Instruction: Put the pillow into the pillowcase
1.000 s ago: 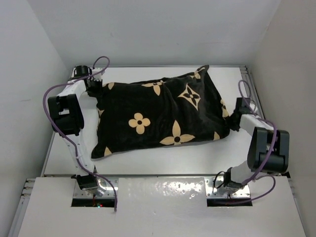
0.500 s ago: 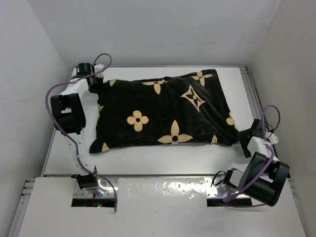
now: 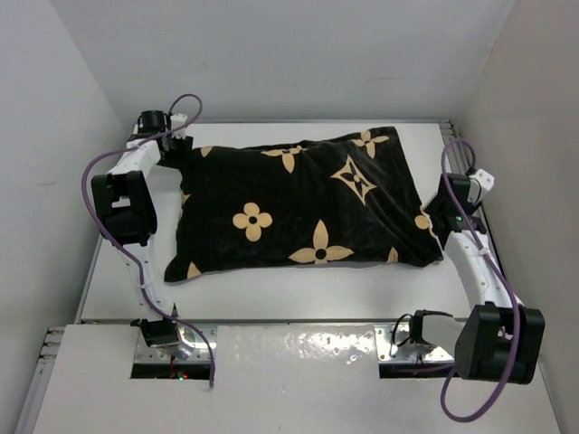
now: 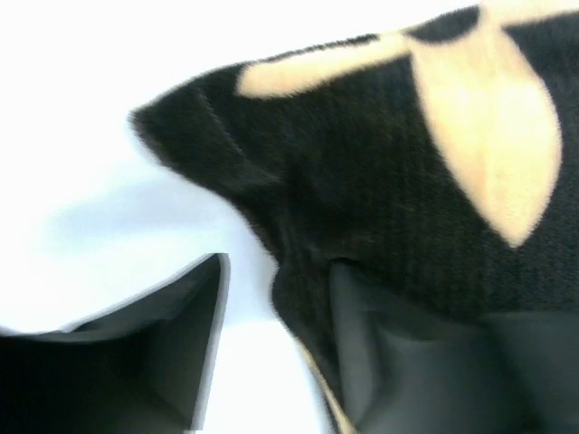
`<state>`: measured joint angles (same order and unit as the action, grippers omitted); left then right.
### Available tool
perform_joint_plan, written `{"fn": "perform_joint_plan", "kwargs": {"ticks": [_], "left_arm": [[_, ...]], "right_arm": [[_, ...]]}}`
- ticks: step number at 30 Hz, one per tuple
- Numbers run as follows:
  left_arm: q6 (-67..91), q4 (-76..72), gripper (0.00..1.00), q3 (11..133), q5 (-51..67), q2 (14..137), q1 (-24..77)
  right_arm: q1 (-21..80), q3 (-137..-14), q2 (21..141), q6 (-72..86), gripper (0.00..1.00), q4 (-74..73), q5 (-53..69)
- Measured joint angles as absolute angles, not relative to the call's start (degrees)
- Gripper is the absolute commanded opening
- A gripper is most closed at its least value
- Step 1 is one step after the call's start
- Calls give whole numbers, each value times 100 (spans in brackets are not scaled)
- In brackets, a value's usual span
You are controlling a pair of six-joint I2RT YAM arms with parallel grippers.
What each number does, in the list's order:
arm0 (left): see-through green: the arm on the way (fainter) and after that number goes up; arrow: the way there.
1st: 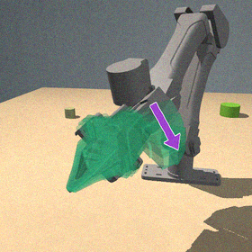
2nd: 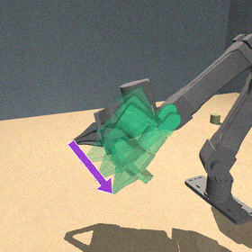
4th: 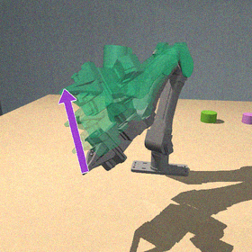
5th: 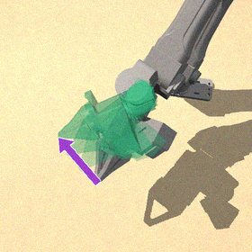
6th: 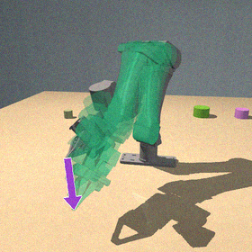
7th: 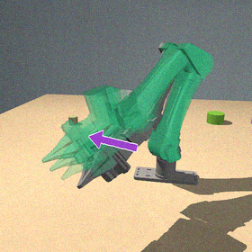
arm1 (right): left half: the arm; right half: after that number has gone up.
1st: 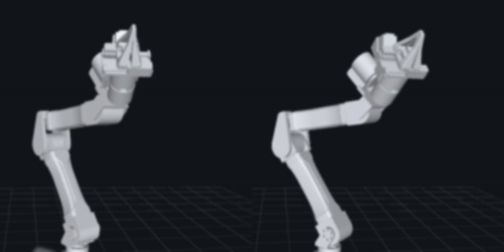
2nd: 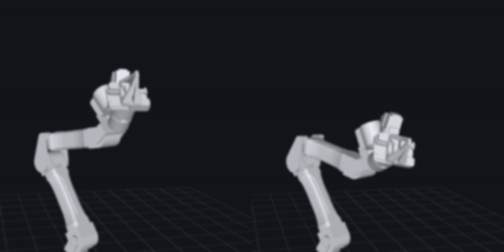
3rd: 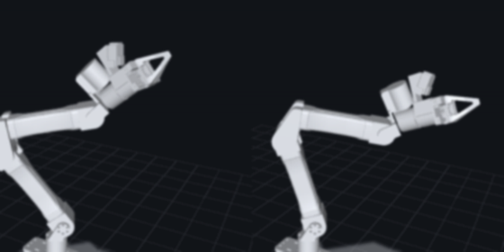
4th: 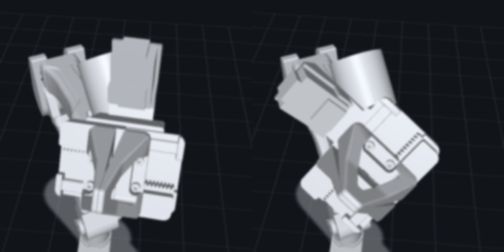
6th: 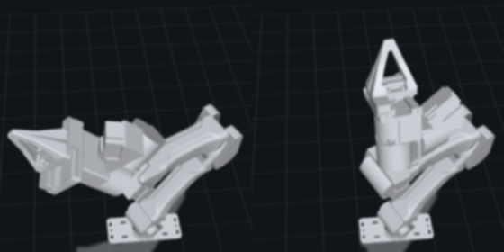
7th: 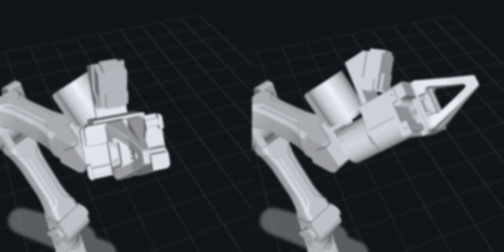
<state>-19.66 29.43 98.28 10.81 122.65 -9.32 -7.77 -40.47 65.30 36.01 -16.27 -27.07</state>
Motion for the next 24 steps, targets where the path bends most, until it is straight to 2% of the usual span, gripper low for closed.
{"fn": "perform_joint_plan", "kwargs": {"ticks": [2, 3, 4, 6, 10, 14, 19, 24], "left_arm": [[-1975, 3041, 62, 9994, 1017, 12261, -939], [-1942, 3087, 72, 10092, 1000, 12261, -950], [-1933, 3116, 85, 10178, 1004, 12245, -963], [-1839, 3194, 100, 10315, 1059, 12151, -1013], [-1675, 3376, 100, 10495, 1164, 11679, -1278], [-1638, 3426, 100, 10481, 1114, 10694, -1863], [-1769, 3452, 100, 10200, 707, 9262, -2541], [-1697, 3656, 100, 10173, 646, 8805, -2764]], "right_arm": [[-506, -4182, 6560, 3308, 83, -1455, -2606], [-381, -4261, 6619, 3148, 99, -1404, -2440], [-303, -4333, 6694, 3048, 99, -1365, -2250], [-207, -4491, 6869, 2783, 99, -1339, -1806], [-274, -4665, 6938, 2552, 99, -1420, -921], [-589, -4877, 6873, 2561, 99, -1732, -451], [-799, -5273, 6759, 2687, 99, -2475, -679], [-808, -5457, 6416, 2729, 99, -2858, -1066]]}}
